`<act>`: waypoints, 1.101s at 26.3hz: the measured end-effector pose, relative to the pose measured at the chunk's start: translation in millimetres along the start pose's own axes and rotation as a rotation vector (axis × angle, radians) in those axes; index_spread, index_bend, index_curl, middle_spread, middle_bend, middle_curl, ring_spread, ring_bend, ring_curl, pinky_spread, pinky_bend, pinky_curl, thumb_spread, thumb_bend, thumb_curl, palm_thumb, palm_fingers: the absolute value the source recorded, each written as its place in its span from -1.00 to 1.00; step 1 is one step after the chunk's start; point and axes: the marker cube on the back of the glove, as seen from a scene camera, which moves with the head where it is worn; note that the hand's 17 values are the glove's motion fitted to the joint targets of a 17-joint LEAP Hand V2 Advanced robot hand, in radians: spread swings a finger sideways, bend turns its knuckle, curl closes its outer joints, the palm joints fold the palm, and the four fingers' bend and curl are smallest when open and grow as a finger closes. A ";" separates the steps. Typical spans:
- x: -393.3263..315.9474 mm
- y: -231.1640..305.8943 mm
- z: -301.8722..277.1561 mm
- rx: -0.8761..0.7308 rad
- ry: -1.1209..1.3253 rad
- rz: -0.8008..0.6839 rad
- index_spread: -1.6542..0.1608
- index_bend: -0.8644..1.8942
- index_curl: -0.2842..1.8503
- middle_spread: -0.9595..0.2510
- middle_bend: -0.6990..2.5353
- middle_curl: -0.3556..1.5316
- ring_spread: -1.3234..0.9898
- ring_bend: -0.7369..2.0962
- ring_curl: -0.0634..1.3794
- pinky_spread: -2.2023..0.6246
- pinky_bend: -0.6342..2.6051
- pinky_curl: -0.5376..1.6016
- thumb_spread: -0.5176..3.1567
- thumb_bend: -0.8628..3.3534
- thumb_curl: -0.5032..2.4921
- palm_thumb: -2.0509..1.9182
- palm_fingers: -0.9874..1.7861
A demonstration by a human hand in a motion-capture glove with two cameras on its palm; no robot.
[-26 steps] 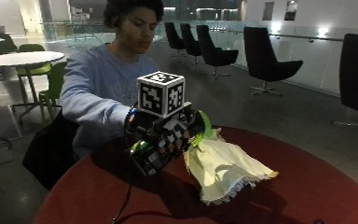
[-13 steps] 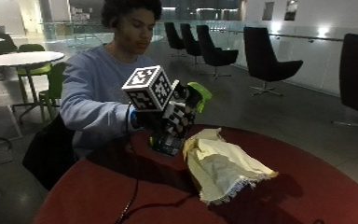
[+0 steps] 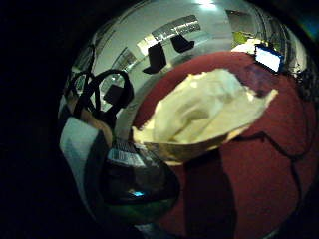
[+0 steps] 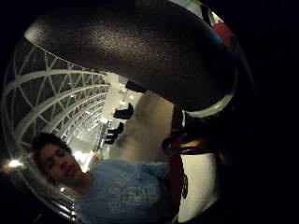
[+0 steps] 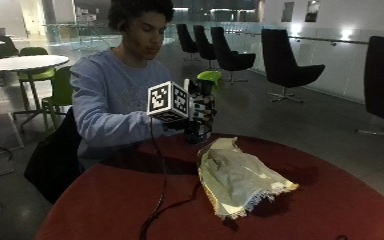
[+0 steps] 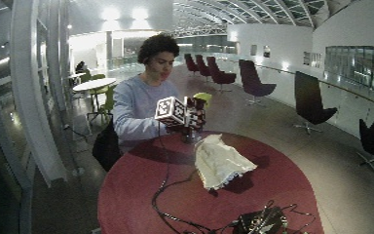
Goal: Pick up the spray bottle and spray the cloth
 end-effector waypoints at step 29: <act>-24.4 41.0 155.9 -0.018 -0.204 -0.144 0.57 -0.29 -0.44 0.43 -0.33 -0.13 0.04 -0.02 -0.34 0.41 -0.23 -0.11 -0.25 -0.60 -0.28 0.48 0.60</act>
